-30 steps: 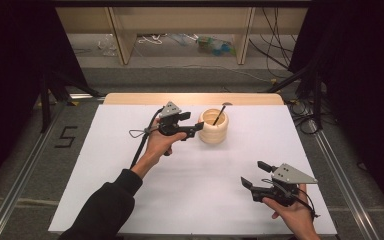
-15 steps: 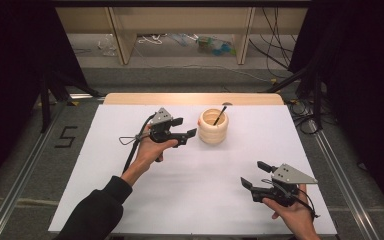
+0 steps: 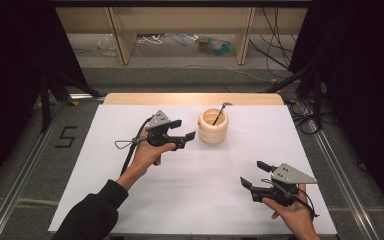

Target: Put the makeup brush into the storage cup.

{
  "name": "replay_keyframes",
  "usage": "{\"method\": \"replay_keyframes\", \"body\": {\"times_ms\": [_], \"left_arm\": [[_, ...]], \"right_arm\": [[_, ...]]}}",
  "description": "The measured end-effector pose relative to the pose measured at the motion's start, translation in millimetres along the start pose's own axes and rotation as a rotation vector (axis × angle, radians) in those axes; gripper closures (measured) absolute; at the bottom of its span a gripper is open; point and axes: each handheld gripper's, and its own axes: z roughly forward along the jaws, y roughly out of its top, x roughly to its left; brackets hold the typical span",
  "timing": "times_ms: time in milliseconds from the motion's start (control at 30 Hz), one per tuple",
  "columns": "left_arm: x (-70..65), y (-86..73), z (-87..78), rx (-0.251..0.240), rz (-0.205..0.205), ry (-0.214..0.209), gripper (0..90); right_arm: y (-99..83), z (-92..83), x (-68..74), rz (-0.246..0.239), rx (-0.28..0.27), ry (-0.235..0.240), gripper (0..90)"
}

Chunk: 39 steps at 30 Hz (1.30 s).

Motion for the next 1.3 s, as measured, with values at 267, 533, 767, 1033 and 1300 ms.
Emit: {"method": "replay_keyframes", "body": {"times_ms": [267,533,767,1033,1300], "left_arm": [[-4.0,-3.2,-8.1,0.007,0.011,0.003,24.9],[-8.5,-4.4,-13.0,-0.002,0.018,-0.006,24.9],[-10.6,-10.8,-16.1,0.009,0.015,-0.011,24.7],[-11.4,-16.1,-27.7,0.011,0.022,-0.002,24.1],[-14.6,-24.4,-40.3,0.019,0.024,-0.002,23.5]], "right_arm": [[0.3,0.0,0.6,-0.01,0.002,0.001,22.6],[0.4,-3.0,1.5,0.007,0.035,0.0,22.6],[0.5,-2.2,1.7,0.004,0.025,0.0,22.5],[0.6,-0.4,3.0,0.003,0.005,0.004,22.5],[0.6,-0.4,3.0,0.004,0.005,0.005,22.5]]}}
